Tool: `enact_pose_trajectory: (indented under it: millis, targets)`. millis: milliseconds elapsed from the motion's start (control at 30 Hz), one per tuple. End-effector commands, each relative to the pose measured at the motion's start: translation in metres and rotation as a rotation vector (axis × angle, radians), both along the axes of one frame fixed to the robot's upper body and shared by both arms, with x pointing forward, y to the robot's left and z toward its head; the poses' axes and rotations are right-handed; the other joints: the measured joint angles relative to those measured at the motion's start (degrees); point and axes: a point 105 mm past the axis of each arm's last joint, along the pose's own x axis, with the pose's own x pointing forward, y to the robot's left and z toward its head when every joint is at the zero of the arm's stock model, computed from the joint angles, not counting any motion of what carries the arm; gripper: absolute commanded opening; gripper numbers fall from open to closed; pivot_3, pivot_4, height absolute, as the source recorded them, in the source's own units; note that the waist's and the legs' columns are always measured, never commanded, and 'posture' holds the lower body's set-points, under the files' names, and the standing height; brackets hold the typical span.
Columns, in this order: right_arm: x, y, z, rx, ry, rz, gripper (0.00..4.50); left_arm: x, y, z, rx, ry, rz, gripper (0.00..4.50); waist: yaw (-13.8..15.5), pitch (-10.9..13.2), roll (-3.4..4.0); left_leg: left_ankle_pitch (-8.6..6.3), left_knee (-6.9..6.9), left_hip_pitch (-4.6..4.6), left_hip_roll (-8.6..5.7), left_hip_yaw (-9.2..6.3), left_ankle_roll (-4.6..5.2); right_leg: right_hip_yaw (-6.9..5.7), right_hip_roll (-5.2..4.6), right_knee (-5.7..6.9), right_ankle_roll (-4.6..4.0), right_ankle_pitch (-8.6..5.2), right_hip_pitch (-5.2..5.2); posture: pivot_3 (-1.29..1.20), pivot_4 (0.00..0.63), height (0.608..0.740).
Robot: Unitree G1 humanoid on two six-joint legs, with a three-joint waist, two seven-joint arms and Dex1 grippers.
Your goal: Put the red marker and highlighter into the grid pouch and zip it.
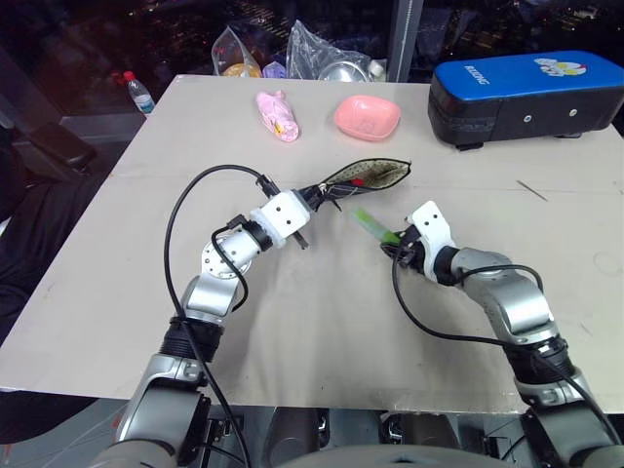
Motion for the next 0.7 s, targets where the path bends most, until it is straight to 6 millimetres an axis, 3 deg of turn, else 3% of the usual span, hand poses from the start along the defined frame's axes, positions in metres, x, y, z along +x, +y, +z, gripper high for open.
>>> enact_pose_trajectory:
  millis: [33,133,233,333,500,700]
  targets:
    - [-0.002,-0.024,0.027,-0.081,-0.132,0.088,0.78,-0.002,-0.001,0.013,-0.011,-0.050,-0.002,0.00,0.1,0.0,0.00,0.00,0.01,0.00,-0.01,0.00,0.00,0.00,0.00,-0.01,0.00,0.00,0.00,0.00,0.150,0.688]
    - [-0.003,-0.045,0.041,-0.170,-0.191,0.137,0.78,-0.002,-0.001,0.012,-0.011,-0.048,-0.004,0.00,0.1,0.0,0.01,-0.01,0.00,0.00,-0.02,0.00,0.01,0.00,-0.02,-0.04,0.00,0.00,0.00,0.00,0.150,0.688]
    - [-0.018,-0.058,0.078,-0.317,-0.398,0.370,0.78,-0.002,-0.006,0.010,-0.009,-0.043,-0.017,0.00,-0.1,0.0,0.01,-0.01,-0.02,0.00,-0.03,-0.02,0.01,0.00,0.01,-0.04,0.00,0.00,-0.01,0.00,0.150,0.688]
    - [-0.015,-0.065,0.099,-0.384,-0.513,0.408,0.78,-0.002,-0.010,0.008,-0.009,-0.040,-0.032,0.00,-0.4,0.0,0.00,-0.01,-0.06,0.01,-0.06,0.00,0.01,0.01,0.05,-0.08,0.01,-0.01,-0.01,0.00,0.150,0.688]
    - [-0.004,-0.063,0.112,-0.459,-0.615,0.403,0.78,-0.003,-0.020,0.006,-0.010,-0.034,-0.060,0.00,-0.1,0.0,-0.01,0.00,-0.05,0.06,0.01,0.04,-0.01,0.02,0.05,-0.05,0.01,0.00,0.00,0.00,0.150,0.688]
    - [0.013,-0.064,0.106,-0.582,-0.650,0.405,0.78,-0.003,-0.028,0.006,-0.010,-0.036,-0.083,0.00,0.4,0.0,-0.01,0.00,-0.01,0.05,0.01,0.07,-0.01,0.03,0.00,-0.06,0.01,0.00,0.01,0.00,0.150,0.688]
